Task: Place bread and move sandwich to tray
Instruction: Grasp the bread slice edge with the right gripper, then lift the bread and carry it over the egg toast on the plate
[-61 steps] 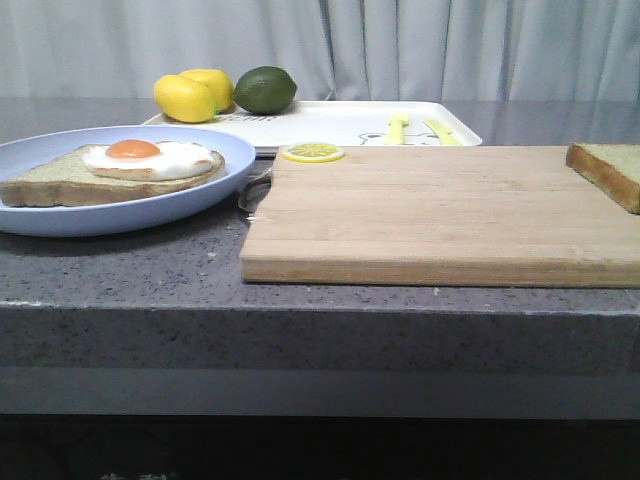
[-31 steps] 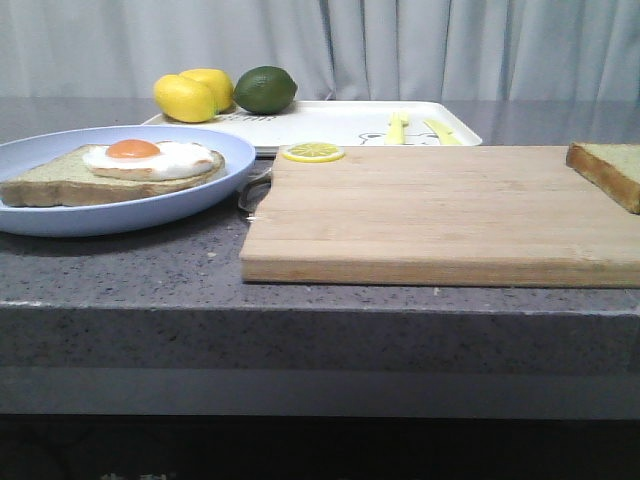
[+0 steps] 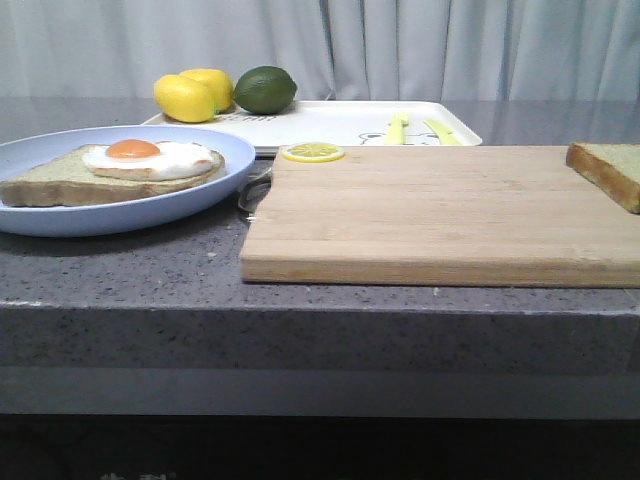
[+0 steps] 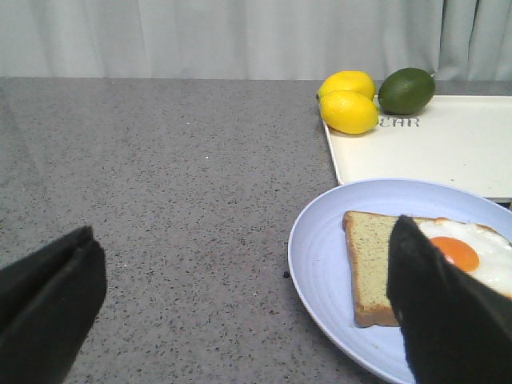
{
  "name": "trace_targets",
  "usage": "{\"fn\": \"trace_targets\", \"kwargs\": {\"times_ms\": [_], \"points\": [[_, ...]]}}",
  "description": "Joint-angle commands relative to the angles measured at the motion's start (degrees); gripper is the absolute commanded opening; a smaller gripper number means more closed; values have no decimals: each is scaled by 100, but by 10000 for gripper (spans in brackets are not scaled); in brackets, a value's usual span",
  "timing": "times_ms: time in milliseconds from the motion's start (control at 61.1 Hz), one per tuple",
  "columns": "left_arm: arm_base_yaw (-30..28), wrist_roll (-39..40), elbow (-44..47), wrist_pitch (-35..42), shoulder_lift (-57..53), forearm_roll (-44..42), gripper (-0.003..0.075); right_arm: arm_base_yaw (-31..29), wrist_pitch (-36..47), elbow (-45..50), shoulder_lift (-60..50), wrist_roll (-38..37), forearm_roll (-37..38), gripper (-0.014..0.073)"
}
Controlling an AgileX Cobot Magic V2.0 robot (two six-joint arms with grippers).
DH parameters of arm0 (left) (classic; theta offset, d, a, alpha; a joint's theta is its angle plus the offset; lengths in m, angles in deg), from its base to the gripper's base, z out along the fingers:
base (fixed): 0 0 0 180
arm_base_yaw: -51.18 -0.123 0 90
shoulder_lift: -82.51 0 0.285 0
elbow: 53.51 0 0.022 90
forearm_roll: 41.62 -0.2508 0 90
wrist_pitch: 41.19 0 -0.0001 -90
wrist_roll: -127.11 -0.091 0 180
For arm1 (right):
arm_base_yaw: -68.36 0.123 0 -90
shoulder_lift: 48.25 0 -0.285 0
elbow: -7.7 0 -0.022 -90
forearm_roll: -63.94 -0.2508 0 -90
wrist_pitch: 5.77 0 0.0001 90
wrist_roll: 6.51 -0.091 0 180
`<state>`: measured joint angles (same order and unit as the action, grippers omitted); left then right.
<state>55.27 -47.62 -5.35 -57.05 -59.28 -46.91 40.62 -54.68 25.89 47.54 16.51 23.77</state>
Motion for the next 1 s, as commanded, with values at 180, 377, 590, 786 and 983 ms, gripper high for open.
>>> {"fn": "trace_targets", "kwargs": {"times_ms": [180, 377, 590, 786, 983], "points": [[45, 52, -205, 468, 49, -14, 692, -124, -551, -189, 87, 683, -1157, 575], [45, 52, -205, 468, 49, -14, 692, -126, -800, -189, 65, 683, -1297, 41], [45, 52, -205, 468, 49, -14, 692, -126, -1039, -189, -389, 675, -2035, -59], [45, 52, -205, 468, 49, -14, 692, 264, -1220, -189, -820, 711, -3301, -59], [45, 52, -205, 468, 49, -14, 692, 1703, -810, -189, -828, 914, -4468, -59]]}}
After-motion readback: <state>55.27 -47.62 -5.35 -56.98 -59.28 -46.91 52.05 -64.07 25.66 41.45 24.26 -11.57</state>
